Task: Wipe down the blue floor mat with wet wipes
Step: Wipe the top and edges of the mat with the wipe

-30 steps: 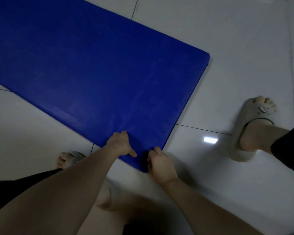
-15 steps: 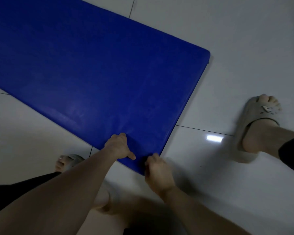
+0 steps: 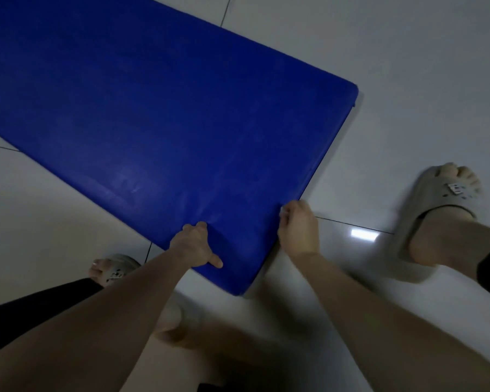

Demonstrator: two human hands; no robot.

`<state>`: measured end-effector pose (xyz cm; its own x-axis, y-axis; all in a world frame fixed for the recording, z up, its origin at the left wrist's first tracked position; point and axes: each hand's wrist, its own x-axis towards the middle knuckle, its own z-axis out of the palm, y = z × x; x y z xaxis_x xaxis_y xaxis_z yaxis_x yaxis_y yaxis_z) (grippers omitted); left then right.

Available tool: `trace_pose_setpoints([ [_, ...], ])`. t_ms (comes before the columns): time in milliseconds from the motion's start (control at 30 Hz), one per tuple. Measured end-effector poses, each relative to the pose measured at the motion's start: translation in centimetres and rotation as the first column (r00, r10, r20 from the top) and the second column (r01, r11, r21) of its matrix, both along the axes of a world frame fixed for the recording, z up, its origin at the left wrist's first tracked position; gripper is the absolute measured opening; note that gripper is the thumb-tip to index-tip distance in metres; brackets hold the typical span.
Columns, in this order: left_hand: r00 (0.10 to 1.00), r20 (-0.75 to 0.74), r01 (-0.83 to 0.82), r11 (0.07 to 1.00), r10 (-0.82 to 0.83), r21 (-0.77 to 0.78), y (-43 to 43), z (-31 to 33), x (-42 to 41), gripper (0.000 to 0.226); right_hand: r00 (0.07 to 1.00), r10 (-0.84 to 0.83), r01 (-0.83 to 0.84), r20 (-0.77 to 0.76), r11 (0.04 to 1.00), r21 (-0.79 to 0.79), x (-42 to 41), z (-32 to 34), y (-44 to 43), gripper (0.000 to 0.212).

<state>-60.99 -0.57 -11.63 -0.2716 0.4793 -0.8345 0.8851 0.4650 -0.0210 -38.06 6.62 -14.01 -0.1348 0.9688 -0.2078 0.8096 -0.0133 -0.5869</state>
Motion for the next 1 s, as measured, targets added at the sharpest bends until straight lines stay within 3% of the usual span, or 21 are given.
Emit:
trace_pose_setpoints([
  [100, 1.0, -0.01, -0.006, 1.0, 0.006, 0.005, 0.0, 0.2, 0.1, 0.107, 0.942, 0.33, -0.321, 0.063, 0.939, -0.121, -1.4, 1.0, -6.1, 0.008],
  [167, 1.0, -0.019, -0.003, 1.0, 0.003, 0.005, 0.1, 0.3, 0.1, 0.106, 0.811, 0.584, -0.571, 0.043, 0.805, -0.164, -1.9, 1.8, -9.0, 0.013],
  [233, 1.0, -0.024, -0.002, 1.0, 0.002, 0.003, 0.0, 0.2, 0.1, 0.106, 0.732, 0.681, -0.675, 0.016, 0.729, -0.117, -1.8, 1.7, -9.9, 0.018],
  [300, 1.0, -0.023, 0.004, 1.0, -0.004, 0.011, 0.1, 0.0, 0.1, 0.105, 0.792, 0.608, -0.607, 0.055, 0.794, -0.031, -1.5, 0.6, -7.8, 0.018],
  [400, 1.0, 0.001, 0.007, 1.0, -0.007, 0.015, 0.2, -0.4, -0.1, 0.107, 0.963, 0.265, -0.267, 0.047, 0.961, 0.066, 0.0, -0.3, -0.9, 0.005],
  [467, 1.0, 0.002, 0.007, 1.0, -0.007, 0.015, 0.0, -0.5, -0.1, 0.109, 0.998, 0.065, -0.064, -0.005, 0.992, 0.108, 1.6, -0.8, 3.7, 0.01],
  [533, 1.0, -0.002, 0.009, 1.0, -0.009, 0.017, -0.3, -0.6, -0.2, 0.111, 0.999, 0.037, -0.032, -0.034, 0.992, 0.125, 2.6, -1.1, 5.7, 0.012],
  [667, 1.0, -0.012, 0.02, 1.0, -0.02, 0.012, -0.2, -0.7, -0.4, 0.109, 0.994, 0.112, -0.11, -0.018, 0.99, 0.086, 1.1, -0.8, 2.3, 0.012],
  [733, 1.0, -0.014, 0.016, 1.0, -0.016, 0.004, 0.1, -0.4, -0.3, 0.107, 0.965, 0.262, -0.261, 0.0, 0.964, 0.049, 0.2, -0.2, -1.1, 0.013],
  [867, 1.0, 0.015, 0.003, 1.0, -0.003, -0.028, 0.9, 0.4, -0.1, 0.102, 0.797, 0.603, -0.604, -0.028, 0.796, -0.052, 0.1, 1.5, -6.0, 0.019],
  [1000, 0.977, -0.044, 0.202, 0.975, -0.207, -0.09, 3.5, 2.6, 0.1, 0.078, 0.614, 0.788, -0.788, 0.044, 0.615, -0.031, 1.1, 0.8, -5.3, 0.023],
])
